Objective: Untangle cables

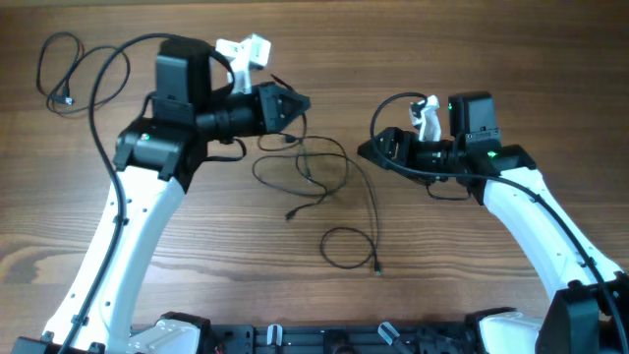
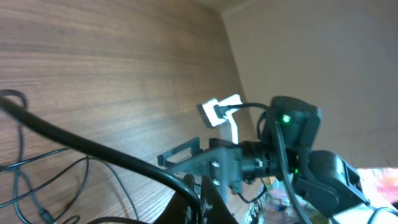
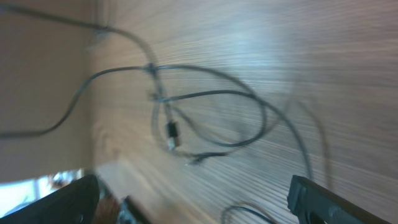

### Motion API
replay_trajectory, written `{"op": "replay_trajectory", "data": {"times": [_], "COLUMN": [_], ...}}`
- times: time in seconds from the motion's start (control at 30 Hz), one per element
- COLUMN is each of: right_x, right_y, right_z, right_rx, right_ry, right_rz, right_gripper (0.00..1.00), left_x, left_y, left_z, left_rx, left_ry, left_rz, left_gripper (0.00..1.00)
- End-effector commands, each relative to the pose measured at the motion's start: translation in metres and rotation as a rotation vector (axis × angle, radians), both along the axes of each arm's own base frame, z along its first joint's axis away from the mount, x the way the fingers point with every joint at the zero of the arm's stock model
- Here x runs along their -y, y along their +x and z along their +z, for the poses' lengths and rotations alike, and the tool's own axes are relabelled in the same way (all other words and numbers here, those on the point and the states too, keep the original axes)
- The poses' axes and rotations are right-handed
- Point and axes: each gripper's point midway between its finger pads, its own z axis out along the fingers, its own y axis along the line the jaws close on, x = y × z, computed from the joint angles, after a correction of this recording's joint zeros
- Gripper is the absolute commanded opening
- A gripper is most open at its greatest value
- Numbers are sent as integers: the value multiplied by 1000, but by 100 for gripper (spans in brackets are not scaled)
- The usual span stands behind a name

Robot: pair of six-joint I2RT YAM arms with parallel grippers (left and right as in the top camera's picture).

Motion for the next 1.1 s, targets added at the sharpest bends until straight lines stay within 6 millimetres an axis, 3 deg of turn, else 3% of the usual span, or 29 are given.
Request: {"op": "replay_trajectory", "data": {"times": [0.0,0.13,0.27,0.47,0.57,0.6,0.67,0.7,0.77,0.8,0.9,0.93,1.07], "right_x": [-33,-63,-68,-115,-134,-126,-78,-49,-6,20,68,71,79], "right_y": [-9,-2,8,-6,-18,-15,-3,2,16,24,37,41,36], "right_z": [18,23,-6,-51,-84,-101,-129,-134,-133,-132,-123,-117,-112], "right_rx": [68,202,119,205,176,122,-43,-113,-179,-213,-257,-247,-196], "right_ry": [83,49,-92,-210,-255,-316,-458,-504,-523,-525,-470,-410,-352], "right_rz": [134,175,0,141,173,92,-215,-355,-476,-536,-549,-485,-292], "right_gripper": [100,100,100,100,100,100,99,82,30,20,17,19,43], "left_x": [-7,-5,-5,-3,-1,-2,-11,-19,-39,-48,-77,-83,-95], "left_y": [-9,-22,-18,-5,-7,-11,-19,-24,-31,-32,-31,-29,-25], "left_z": [17,35,50,86,108,118,139,148,160,163,165,165,166], "left_rx": [96,118,135,174,210,236,280,294,311,314,331,334,427], "left_ry": [-44,-145,-194,-294,-350,-369,-406,-417,-420,-415,-389,-384,-342], "left_rz": [-93,-197,-198,-157,-181,-207,-252,-269,-275,-261,-208,-190,-171], "left_gripper": [4,4,4,4,4,4,4,4,4,4,4,4,4]}}
